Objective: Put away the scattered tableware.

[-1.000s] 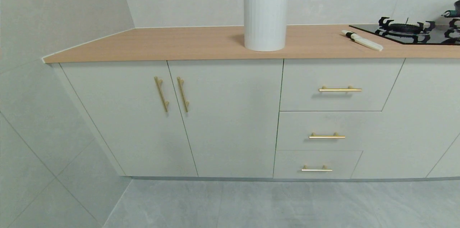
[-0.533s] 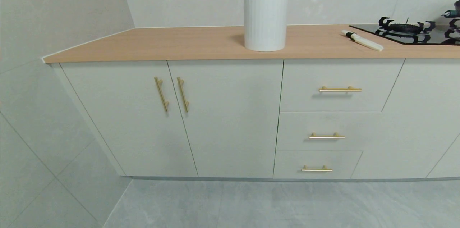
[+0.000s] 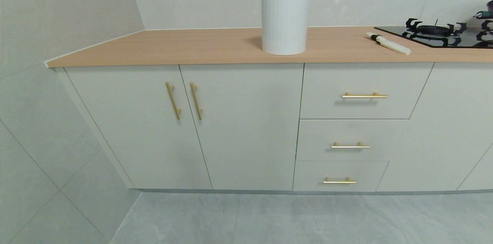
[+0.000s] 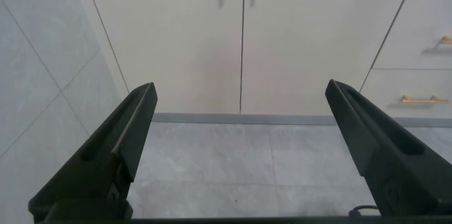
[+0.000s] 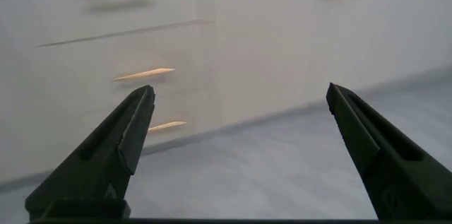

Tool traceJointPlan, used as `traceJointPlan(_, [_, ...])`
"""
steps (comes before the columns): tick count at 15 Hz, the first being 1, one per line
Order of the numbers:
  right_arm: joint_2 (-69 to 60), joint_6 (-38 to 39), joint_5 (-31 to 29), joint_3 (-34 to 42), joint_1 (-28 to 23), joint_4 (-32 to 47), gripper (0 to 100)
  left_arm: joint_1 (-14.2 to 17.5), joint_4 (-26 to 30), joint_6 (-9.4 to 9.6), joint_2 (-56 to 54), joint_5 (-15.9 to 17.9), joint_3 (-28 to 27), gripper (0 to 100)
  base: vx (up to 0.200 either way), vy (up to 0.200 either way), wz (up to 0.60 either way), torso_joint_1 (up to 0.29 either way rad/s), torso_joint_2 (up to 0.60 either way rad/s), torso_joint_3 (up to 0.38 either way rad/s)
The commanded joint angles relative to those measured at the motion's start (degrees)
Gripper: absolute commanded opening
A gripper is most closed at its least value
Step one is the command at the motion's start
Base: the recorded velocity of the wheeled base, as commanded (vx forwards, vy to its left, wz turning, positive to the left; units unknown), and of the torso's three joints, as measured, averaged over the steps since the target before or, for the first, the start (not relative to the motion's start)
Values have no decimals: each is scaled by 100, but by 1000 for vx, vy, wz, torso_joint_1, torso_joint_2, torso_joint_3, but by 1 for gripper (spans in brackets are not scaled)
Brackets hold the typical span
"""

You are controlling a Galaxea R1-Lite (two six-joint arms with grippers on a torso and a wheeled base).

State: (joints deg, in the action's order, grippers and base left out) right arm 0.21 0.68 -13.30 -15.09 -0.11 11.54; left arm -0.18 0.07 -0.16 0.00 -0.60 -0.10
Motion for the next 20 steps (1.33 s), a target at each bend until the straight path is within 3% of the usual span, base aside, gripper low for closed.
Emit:
traceJointPlan(1, [-21, 2, 759, 709, -7, -469, 100, 1, 1, -2, 0, -2, 1, 100, 0, 0, 0, 0, 0, 0])
traceJointPlan(2, [-21, -7, 1330, 1342, -7, -1058, 100, 1, 1, -2, 0, -2, 1, 100, 0, 0, 0, 0, 0, 0])
traceJointPlan(4, [-21, 99, 1699, 1483, -7, -1480, 100, 1, 1, -2, 0, -2, 1, 100, 0, 0, 0, 0, 0, 0])
traceJointPlan(11, [-21, 108, 1594, 1492, 2, -1480, 100, 1, 1, -2, 0, -2, 1, 100, 0, 0, 0, 0, 0, 0])
traceJointPlan(13, [-21, 2, 978, 1509, 2, -1418, 100, 1, 1, -2, 0, -2, 1, 100, 0, 0, 0, 0, 0, 0])
traceJointPlan(15, [-12, -24, 1084, 1492, 2, -1058, 100, 1, 1, -2, 0, -2, 1, 100, 0, 0, 0, 0, 0, 0])
traceJointPlan(20, [-21, -16, 1207, 1500, 2, -1154, 100, 1, 1, -2, 0, -2, 1, 100, 0, 0, 0, 0, 0, 0])
